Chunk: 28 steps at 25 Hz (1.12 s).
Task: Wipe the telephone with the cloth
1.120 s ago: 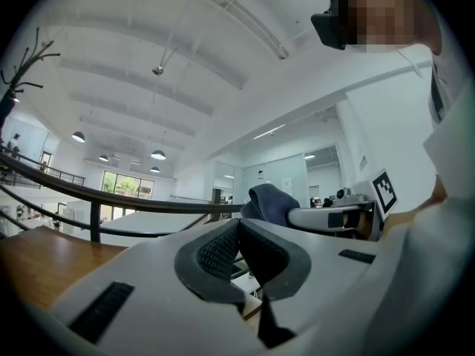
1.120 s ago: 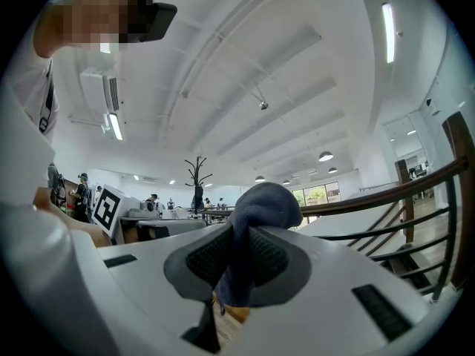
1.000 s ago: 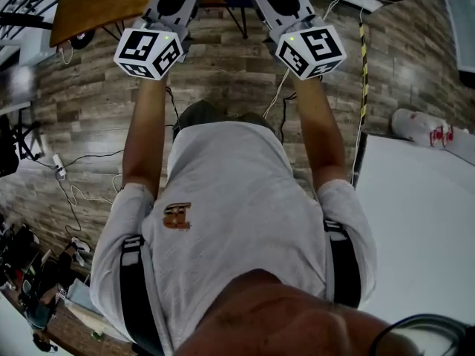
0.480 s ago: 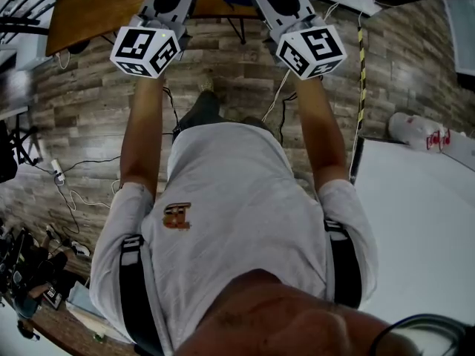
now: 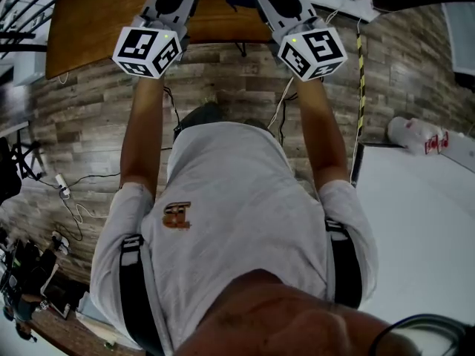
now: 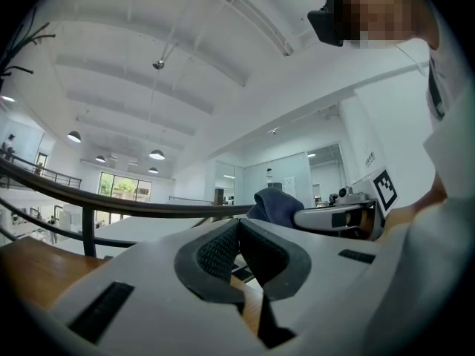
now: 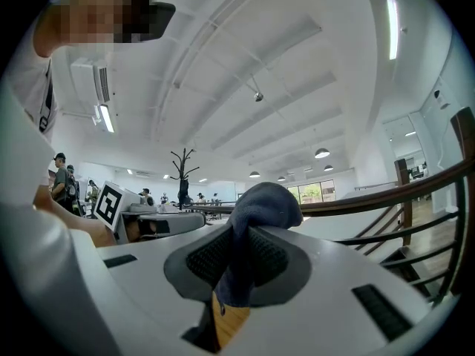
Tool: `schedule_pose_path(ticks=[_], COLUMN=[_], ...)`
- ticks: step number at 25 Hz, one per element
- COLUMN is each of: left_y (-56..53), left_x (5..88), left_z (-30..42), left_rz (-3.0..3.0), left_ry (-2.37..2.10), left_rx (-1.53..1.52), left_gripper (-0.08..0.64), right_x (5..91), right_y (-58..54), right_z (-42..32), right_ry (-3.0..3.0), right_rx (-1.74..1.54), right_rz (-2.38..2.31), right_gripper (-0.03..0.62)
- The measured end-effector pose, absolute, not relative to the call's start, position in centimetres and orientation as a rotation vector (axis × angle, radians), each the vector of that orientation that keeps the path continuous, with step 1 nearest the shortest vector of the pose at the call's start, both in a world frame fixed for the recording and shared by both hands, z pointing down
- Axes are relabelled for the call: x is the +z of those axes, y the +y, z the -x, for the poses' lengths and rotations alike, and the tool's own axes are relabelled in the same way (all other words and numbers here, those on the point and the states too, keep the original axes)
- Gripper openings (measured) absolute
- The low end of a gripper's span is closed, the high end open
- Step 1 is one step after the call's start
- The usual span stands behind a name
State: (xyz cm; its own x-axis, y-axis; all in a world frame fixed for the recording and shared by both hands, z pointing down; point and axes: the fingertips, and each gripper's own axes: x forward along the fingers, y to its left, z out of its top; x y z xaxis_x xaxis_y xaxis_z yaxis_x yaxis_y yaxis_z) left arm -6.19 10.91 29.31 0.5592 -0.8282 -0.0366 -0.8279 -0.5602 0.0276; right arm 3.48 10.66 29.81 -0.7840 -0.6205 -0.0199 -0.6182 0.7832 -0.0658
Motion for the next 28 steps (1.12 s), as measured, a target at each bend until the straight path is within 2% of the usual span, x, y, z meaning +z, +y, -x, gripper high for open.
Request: schedule_pose_path(ticks=[17,28], left_y=[-2.3,-8.5], left_x=[31.0,32.0], left_z=[12.6,12.4], left_rz=[-2.826,-2.801], left_ry=[-1.331,-1.333], left_rx=[-0.027,0.007], left_gripper=[0.018,0.018], right_x=[31.8,31.9], right_y=[-1.8,-7.5], right_z=[3.0,2.8], right_ry=[2.906,2.934], right_rx=[-0.124,-0.11], right_rz=[1.175,1.187], right_gripper=[0.072,0.072])
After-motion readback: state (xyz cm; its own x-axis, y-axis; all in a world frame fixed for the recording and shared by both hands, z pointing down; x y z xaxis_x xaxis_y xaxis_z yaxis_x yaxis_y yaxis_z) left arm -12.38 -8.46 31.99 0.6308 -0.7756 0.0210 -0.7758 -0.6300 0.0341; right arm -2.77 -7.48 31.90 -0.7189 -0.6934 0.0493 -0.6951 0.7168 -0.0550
